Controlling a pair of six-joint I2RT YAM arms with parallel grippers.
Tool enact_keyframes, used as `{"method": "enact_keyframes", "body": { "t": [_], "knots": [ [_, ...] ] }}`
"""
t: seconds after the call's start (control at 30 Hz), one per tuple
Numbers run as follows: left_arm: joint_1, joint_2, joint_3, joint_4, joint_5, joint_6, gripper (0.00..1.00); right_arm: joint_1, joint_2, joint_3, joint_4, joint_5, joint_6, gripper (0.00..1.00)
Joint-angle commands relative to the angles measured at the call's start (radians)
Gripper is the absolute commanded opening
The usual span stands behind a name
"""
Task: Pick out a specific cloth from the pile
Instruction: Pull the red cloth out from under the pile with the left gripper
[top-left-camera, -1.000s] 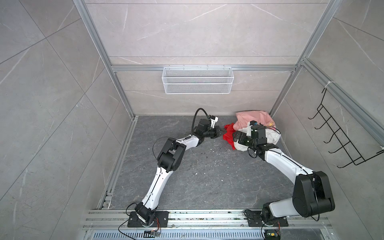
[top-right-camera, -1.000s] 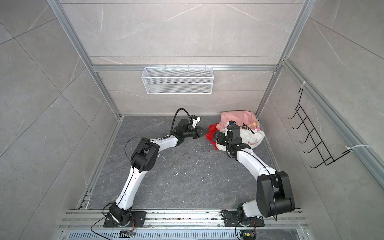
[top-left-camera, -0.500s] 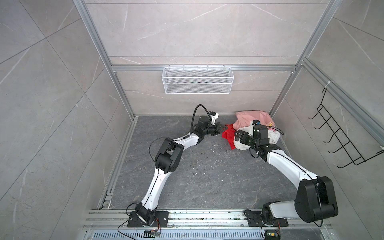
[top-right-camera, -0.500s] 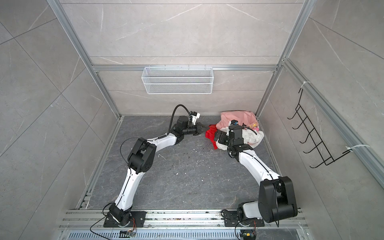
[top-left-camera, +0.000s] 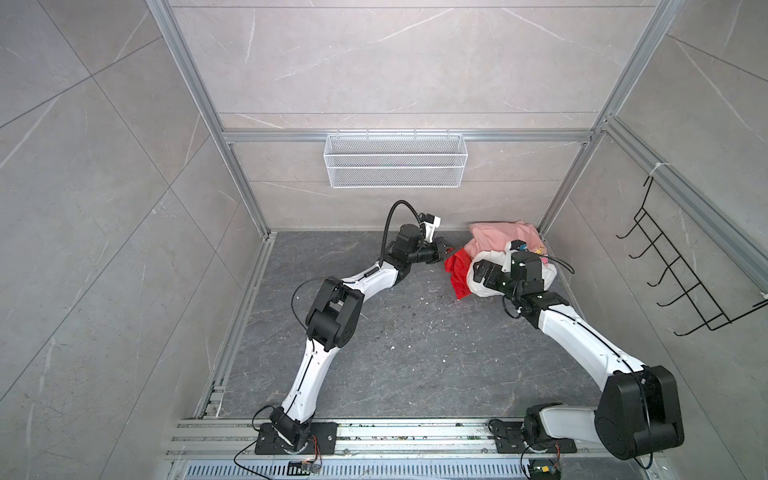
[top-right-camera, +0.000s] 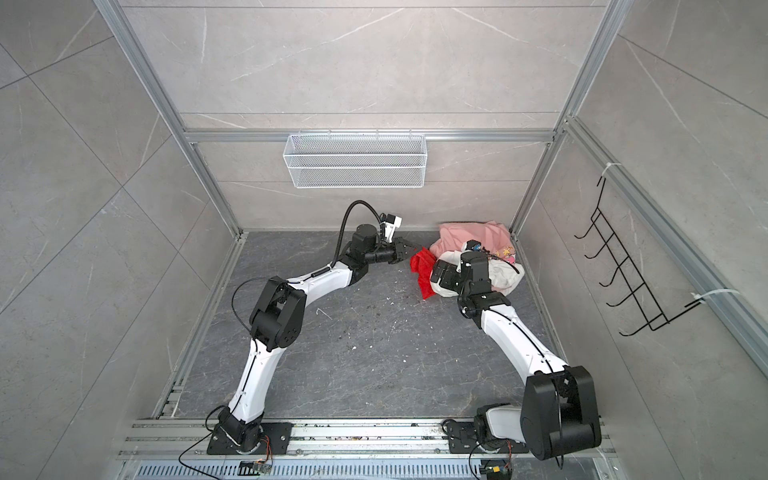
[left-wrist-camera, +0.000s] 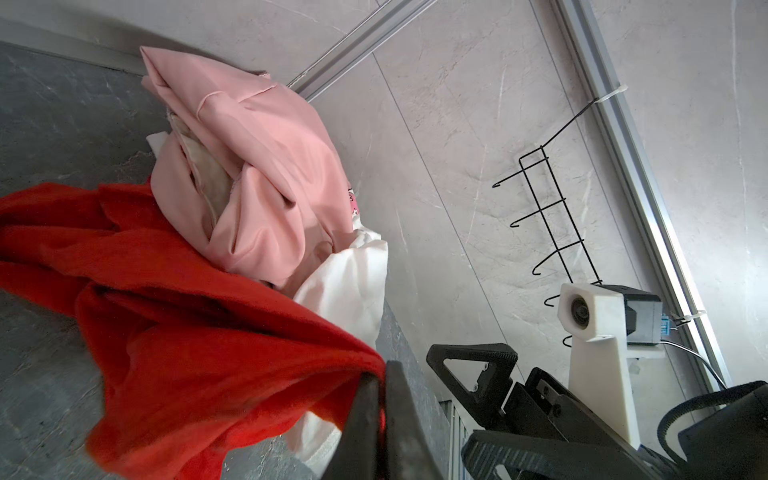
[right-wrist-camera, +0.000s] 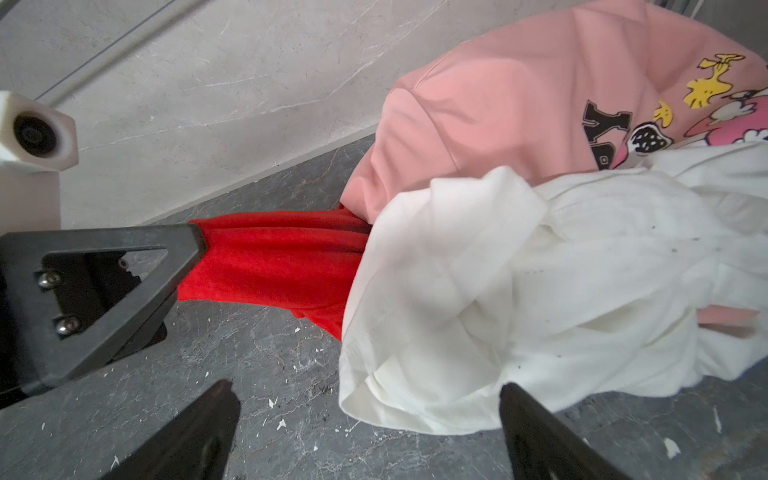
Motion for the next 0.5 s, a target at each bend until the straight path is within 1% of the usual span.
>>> {"method": "enact_keyframes", "body": {
  "t": [0.0,0.47],
  "knots": [
    [-0.007,-0.117,0.075,0.054,0.001,0.038,0.00,-0.005,-0.031,-0.014,-0.014,0.019,-0.007,1.00],
    [-0.008,-0.131,0.160,0.037,-0.007,0.029,0.00,-0.007,-0.048,0.019,-0.029,0.021,-0.009,1.00]
  ]
}}
